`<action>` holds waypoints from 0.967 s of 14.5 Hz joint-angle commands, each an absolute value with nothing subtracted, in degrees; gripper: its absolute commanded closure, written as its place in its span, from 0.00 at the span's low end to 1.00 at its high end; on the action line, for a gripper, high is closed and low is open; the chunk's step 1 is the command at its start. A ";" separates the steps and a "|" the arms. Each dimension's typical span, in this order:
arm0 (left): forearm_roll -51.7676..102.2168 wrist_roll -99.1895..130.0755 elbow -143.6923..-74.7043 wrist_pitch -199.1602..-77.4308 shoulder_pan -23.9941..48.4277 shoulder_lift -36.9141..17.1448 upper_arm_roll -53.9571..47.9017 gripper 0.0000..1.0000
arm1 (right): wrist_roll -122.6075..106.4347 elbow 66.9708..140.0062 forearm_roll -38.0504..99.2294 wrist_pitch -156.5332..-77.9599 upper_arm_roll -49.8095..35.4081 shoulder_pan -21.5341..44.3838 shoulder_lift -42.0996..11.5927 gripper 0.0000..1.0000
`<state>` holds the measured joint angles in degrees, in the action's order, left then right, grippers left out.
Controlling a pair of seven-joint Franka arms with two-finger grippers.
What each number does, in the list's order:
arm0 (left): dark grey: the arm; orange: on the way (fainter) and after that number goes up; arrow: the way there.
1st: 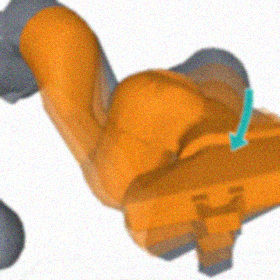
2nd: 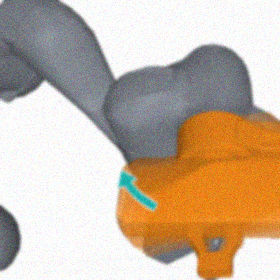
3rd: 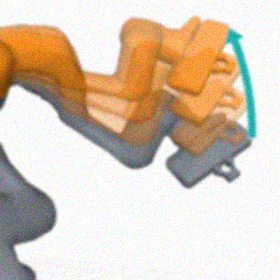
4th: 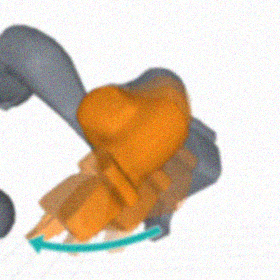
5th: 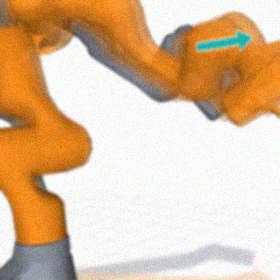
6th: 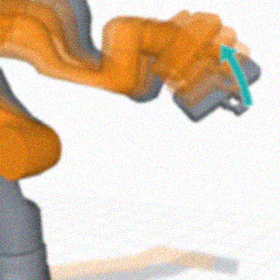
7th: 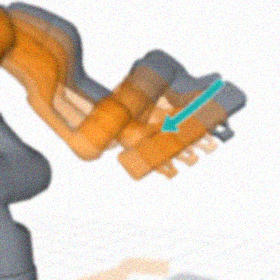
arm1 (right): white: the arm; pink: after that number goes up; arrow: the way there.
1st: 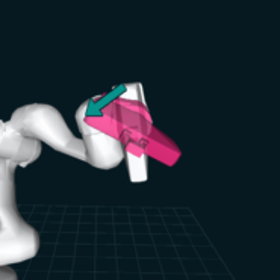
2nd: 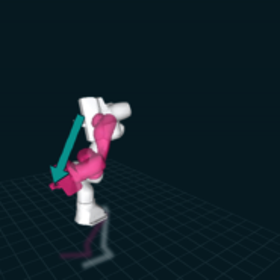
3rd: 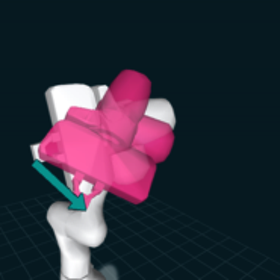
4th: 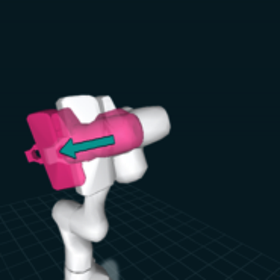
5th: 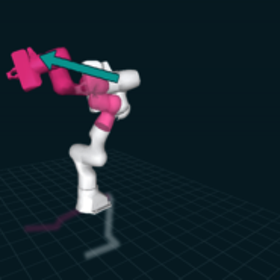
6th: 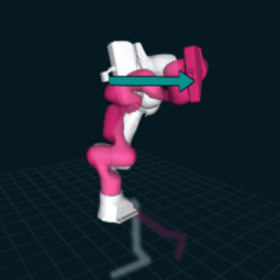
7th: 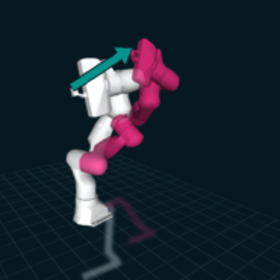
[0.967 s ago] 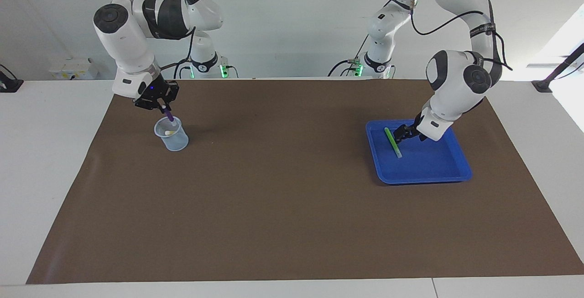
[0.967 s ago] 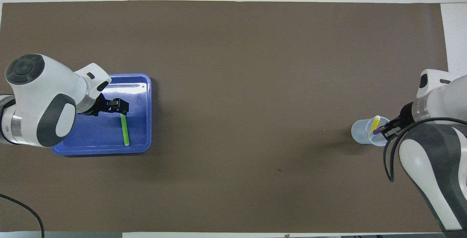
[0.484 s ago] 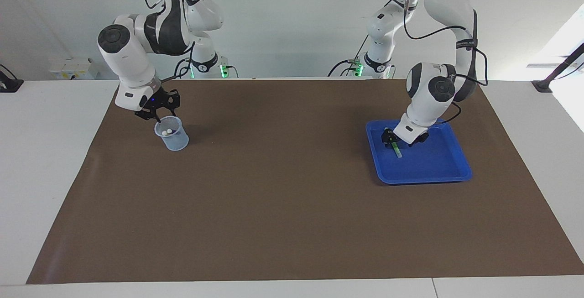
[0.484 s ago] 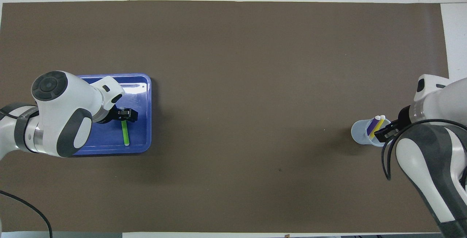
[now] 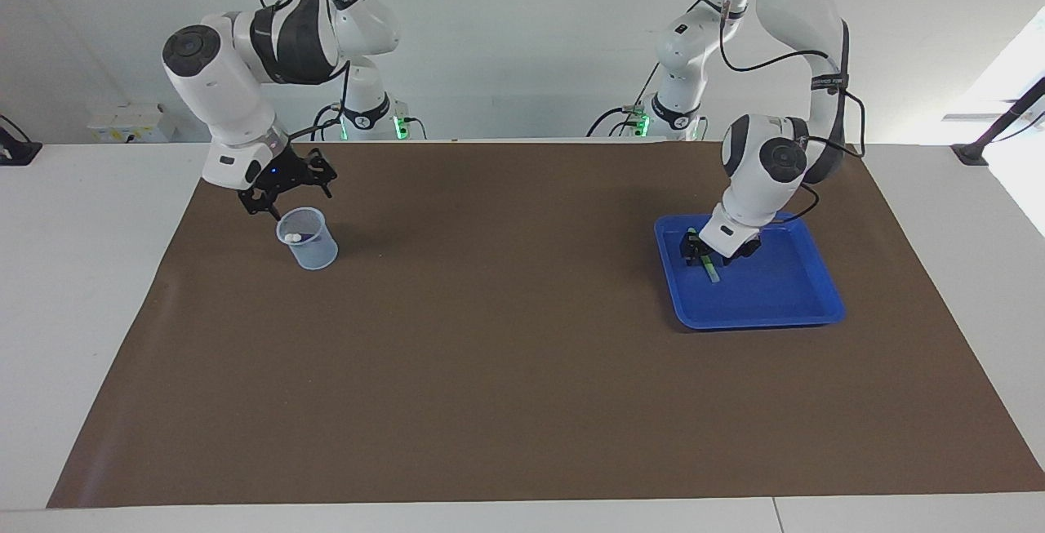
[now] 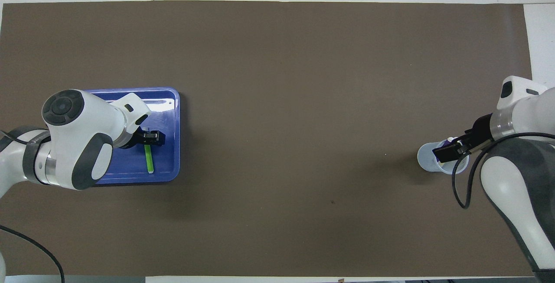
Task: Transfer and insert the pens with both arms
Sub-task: 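Insert the purple pen into the cup while the left gripper reaches the green pen, then grasp and lift the green pen with the left gripper while the right gripper returns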
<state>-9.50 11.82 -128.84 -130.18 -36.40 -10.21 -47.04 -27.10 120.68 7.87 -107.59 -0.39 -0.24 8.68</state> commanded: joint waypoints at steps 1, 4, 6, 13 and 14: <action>-10.81 13.27 -129.64 -131.84 -36.04 -10.37 -46.76 0.35 | -20.07 119.00 17.96 -106.00 -0.70 0.96 8.70 0.00; -10.81 13.36 -129.64 -131.92 -36.12 -10.37 -46.76 0.46 | -10.15 119.09 31.16 -106.17 -0.70 3.15 8.88 0.00; -10.81 13.36 -129.64 -131.92 -36.12 -10.37 -46.67 0.53 | -2.94 119.27 35.75 -106.52 -0.70 4.92 9.05 0.00; -11.07 13.27 -129.55 -131.92 -36.47 -10.37 -46.67 0.96 | 1.58 119.79 43.76 -106.87 -0.70 6.15 9.40 0.00; -11.07 13.27 -129.55 -131.92 -36.65 -10.37 -46.67 1.00 | 1.58 120.14 45.16 -106.87 -0.70 6.24 9.49 0.00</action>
<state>-9.50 12.09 -128.86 -130.73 -36.41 -10.32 -46.96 0.67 119.28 42.44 -106.87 -0.63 6.53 8.69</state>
